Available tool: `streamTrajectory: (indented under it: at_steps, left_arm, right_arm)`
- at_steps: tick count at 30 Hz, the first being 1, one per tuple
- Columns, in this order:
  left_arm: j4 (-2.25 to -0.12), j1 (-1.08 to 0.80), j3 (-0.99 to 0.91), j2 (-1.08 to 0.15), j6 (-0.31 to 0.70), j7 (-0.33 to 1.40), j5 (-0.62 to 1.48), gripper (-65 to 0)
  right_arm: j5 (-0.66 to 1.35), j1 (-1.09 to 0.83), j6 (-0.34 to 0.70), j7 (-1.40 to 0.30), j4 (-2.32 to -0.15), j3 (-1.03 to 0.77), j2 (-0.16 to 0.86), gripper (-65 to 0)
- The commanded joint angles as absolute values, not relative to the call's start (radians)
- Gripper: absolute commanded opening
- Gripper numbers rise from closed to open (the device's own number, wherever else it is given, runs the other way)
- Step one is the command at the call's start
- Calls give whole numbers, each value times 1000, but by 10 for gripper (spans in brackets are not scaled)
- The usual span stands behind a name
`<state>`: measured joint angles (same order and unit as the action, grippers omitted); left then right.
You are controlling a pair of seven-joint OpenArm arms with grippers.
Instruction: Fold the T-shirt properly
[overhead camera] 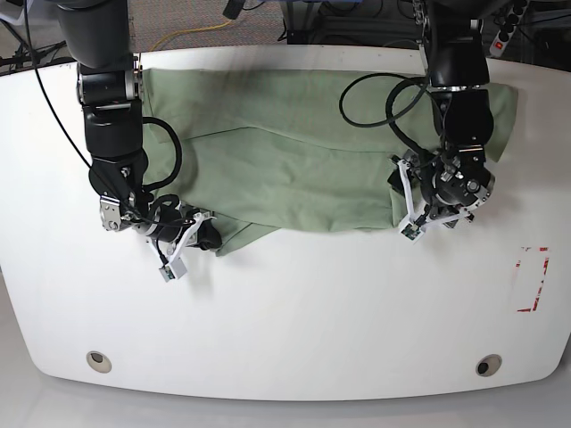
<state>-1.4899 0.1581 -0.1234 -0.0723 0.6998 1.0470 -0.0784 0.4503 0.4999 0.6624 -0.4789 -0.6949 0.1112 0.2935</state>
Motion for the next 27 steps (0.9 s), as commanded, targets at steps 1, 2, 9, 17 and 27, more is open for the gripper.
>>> streamTrajectory:
  at_steps: [1, 2, 9, 17, 27]
  left_arm:
    - [-1501, 180, -125, -77, 698, 1035, -74, -375]
    - [-1501, 185, -124, -76, 698, 1035, -74, -439]
    - [-1495, 203, -124, -74, 698, 1036, -81, -649]
    - [-1679, 199, -127, -82, 698, 1041, -84, -650]
    - [-1719, 206, -122, -177, 698, 1036, -84, -649]
  right_arm:
    - [435, 518, 661, -501, -705, 110, 303, -650]
    - [435, 518, 661, -501, -705, 108, 303, -650]
    - [435, 516, 662, -501, -705, 84, 303, -650]
    - [432, 463, 654, -526, -849, 59, 309, -650]
    - [430, 423, 653, -582, -963, 59, 309, -650]
